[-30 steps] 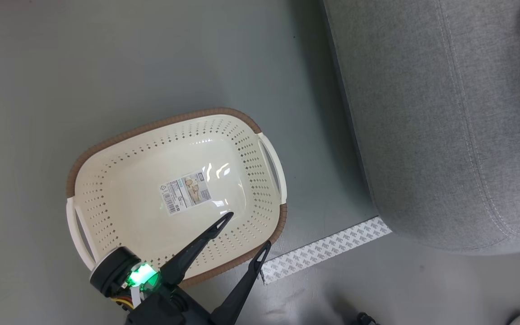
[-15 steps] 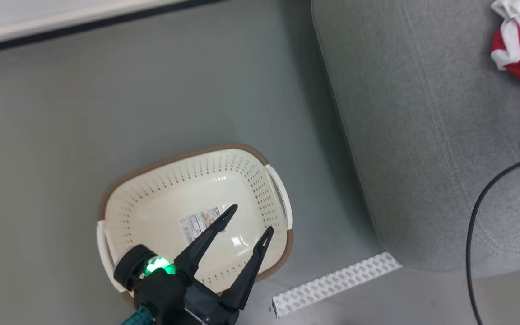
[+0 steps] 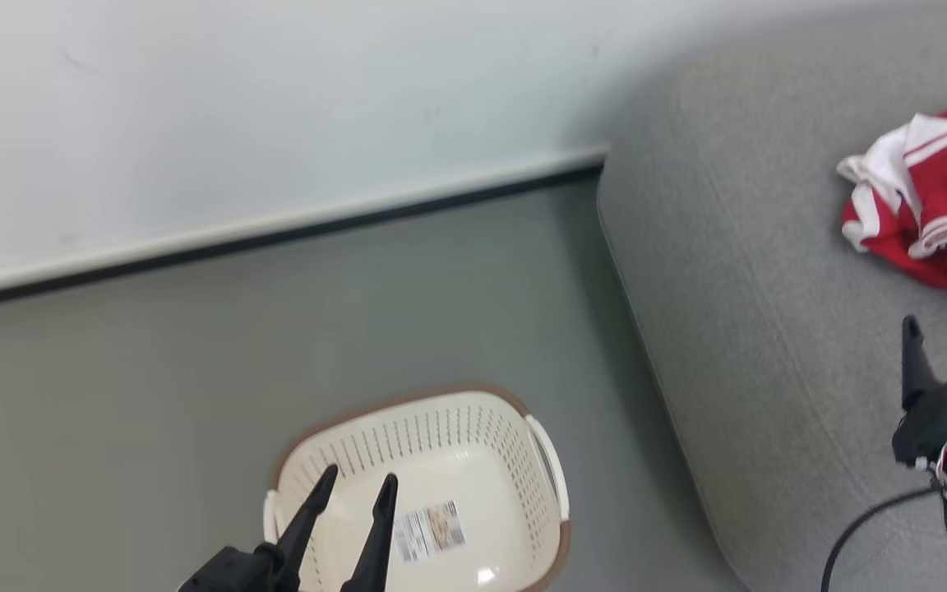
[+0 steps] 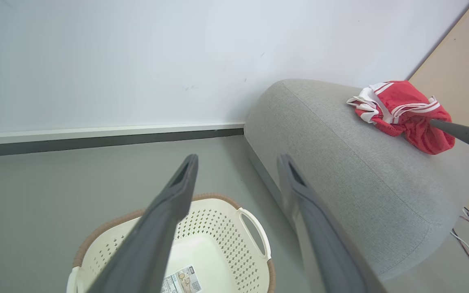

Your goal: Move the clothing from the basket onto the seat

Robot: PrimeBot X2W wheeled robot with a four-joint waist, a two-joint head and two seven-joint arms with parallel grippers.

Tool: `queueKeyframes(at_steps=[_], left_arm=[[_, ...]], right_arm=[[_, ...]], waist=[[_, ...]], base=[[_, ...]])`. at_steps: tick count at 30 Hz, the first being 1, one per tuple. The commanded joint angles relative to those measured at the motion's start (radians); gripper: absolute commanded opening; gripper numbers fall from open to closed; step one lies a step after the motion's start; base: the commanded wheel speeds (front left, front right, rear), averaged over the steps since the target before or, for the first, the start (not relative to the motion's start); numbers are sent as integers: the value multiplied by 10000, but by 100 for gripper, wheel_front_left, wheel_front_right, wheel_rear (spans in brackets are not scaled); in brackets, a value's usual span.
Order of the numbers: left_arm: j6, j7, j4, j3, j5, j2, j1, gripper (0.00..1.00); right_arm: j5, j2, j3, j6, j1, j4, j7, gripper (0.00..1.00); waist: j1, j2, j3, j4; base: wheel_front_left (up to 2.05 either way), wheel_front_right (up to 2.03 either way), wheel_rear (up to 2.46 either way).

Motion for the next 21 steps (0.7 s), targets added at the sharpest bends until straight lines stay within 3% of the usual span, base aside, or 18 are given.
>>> queueKeyframes(at_steps=[1,7,14,21], left_arm=[[-98,-42,89,169,59,-112,374,100],[-129,-42,272,1326,525,-520,1026,100],[-230,-32,443,2293,1133,-800,1444,100],[-608,-35,560,3361,1256,-1099,1983,100]], right_arm=[[207,33,110,-3,534,-324,4,100],[842,122,877,-3,1725,-1683,-89,100],[715,485,1219,-3,2850,-2629,-454,100],[274,1531,1040,-2,4164,-3632,-1092,100]], waist=[[4,2,-1874,817],[4,2,-2594,1336],[4,2,-3020,1874],[4,2,-3267,2302]], base=[[0,0,0],[0,0,0],[0,0,0],[0,0,0]])
